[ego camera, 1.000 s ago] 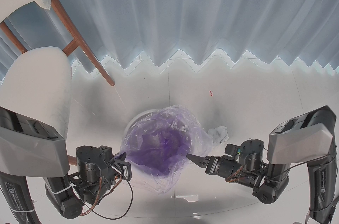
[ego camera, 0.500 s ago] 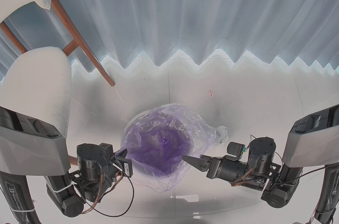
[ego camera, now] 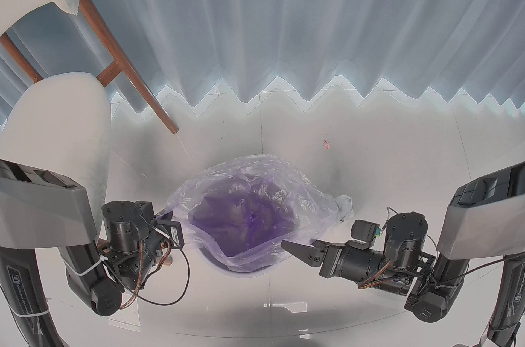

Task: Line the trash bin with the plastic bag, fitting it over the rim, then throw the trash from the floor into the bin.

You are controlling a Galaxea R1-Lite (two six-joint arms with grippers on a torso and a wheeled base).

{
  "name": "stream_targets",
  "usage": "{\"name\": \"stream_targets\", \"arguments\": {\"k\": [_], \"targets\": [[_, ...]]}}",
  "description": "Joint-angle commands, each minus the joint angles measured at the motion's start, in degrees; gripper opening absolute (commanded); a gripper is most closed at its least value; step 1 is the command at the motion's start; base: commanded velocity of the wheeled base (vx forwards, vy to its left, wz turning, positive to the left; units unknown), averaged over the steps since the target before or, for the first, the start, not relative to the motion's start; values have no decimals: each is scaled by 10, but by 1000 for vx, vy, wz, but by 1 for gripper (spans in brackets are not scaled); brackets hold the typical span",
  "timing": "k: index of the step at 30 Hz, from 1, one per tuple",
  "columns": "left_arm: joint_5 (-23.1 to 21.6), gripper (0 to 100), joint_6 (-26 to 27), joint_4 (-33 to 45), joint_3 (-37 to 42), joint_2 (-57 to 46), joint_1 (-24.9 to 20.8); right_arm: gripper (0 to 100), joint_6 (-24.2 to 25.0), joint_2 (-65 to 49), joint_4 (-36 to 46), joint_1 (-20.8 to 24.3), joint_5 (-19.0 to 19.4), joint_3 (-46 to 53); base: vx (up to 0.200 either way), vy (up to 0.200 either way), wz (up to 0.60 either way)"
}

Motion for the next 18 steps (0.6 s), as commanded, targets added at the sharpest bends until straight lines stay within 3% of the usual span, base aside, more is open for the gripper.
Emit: {"name": "stream_targets", "arguments": {"k": [1, 18], "targets": [[0, 0, -2, 0, -16, 17, 17, 100, -1, 6, -10, 1, 0, 0, 0, 0, 0], [1, 0, -4, -2, -35, 99, 32, 100, -16, 26, -10, 0, -1, -2, 0, 0, 0]]}}
